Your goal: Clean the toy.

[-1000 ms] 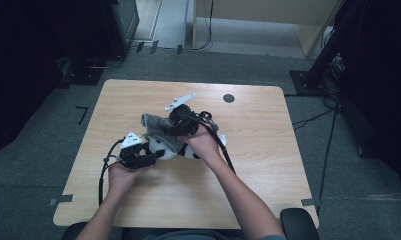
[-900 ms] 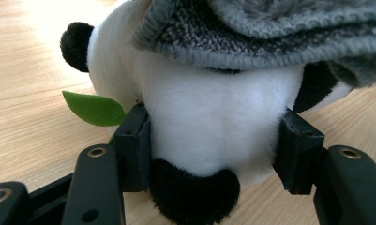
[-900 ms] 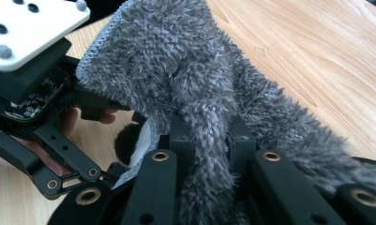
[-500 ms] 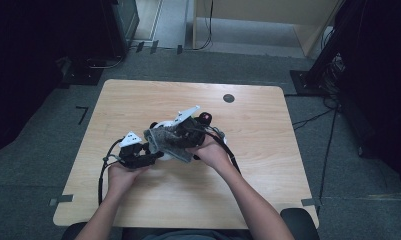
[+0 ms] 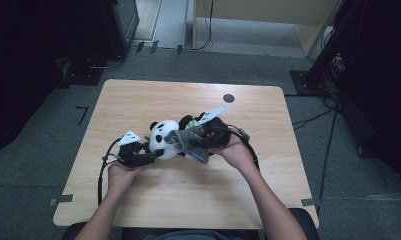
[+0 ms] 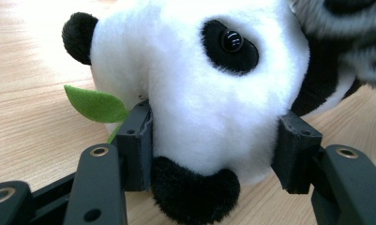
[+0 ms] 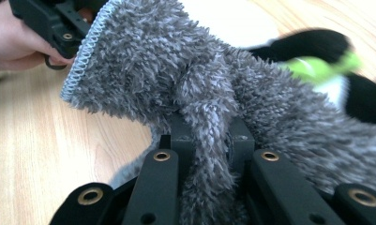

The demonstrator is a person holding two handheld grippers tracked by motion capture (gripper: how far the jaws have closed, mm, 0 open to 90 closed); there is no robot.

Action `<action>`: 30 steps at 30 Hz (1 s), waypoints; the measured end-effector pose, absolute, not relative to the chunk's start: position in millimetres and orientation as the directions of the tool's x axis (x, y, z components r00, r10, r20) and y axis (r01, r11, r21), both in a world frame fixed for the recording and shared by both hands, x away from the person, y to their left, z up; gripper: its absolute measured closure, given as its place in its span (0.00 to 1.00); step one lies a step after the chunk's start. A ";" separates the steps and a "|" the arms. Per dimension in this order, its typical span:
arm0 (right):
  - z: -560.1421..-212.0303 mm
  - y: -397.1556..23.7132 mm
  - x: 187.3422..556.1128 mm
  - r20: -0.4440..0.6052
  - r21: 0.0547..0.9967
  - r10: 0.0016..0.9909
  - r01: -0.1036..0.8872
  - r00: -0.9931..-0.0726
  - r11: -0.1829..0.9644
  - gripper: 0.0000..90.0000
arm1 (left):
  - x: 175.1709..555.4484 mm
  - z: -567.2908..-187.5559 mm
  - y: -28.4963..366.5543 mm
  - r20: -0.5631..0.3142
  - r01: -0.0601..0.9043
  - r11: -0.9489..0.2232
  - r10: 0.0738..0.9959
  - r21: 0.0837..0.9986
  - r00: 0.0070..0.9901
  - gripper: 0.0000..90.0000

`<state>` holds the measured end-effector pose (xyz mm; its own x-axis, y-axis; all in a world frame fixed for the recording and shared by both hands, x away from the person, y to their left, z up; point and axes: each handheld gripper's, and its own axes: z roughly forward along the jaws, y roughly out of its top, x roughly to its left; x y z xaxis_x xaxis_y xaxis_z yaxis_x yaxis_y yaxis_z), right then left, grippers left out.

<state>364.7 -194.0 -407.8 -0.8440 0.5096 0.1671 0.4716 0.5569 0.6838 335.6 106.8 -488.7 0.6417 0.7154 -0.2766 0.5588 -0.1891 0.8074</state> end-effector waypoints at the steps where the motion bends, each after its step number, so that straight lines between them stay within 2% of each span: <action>1: -407.7 -199.1 365.5 0.169 0.686 0.519 0.478 -0.838 0.548 0.88 | 335.6 -488.6 106.6 -0.277 0.558 -0.188 0.715 0.808 0.642 0.45; 16: -411.5 -230.2 379.9 0.124 0.721 0.624 0.502 -0.772 0.478 0.88 | 334.8 -488.8 106.3 -0.258 0.547 -0.204 0.714 0.812 0.651 0.46; 18: -420.0 -241.2 384.7 0.166 0.701 0.646 0.550 -0.745 0.454 0.88 | 334.3 -488.6 106.2 -0.251 0.547 -0.214 0.716 0.810 0.652 0.46; 21: -433.1 -250.8 385.6 0.172 0.685 0.671 0.577 -0.721 0.445 0.88 | 334.2 -488.9 106.2 -0.248 0.546 -0.216 0.716 0.810 0.652 0.46; 25: -452.3 -260.7 384.2 0.244 0.696 0.667 0.606 -0.704 0.385 0.88 | 333.4 -489.6 106.0 -0.238 0.539 -0.224 0.717 0.812 0.656 0.46; 30: -461.4 -264.1 382.6 0.194 0.661 0.698 0.617 -0.689 0.426 0.88 | 333.6 -489.8 106.5 -0.241 0.540 -0.221 0.716 0.812 0.655 0.45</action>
<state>382.6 -264.1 -461.4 -0.6893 0.6982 0.1936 0.6173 0.4260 0.6615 333.6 106.5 -489.8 0.6553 0.7157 -0.2415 0.5404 -0.2209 0.8119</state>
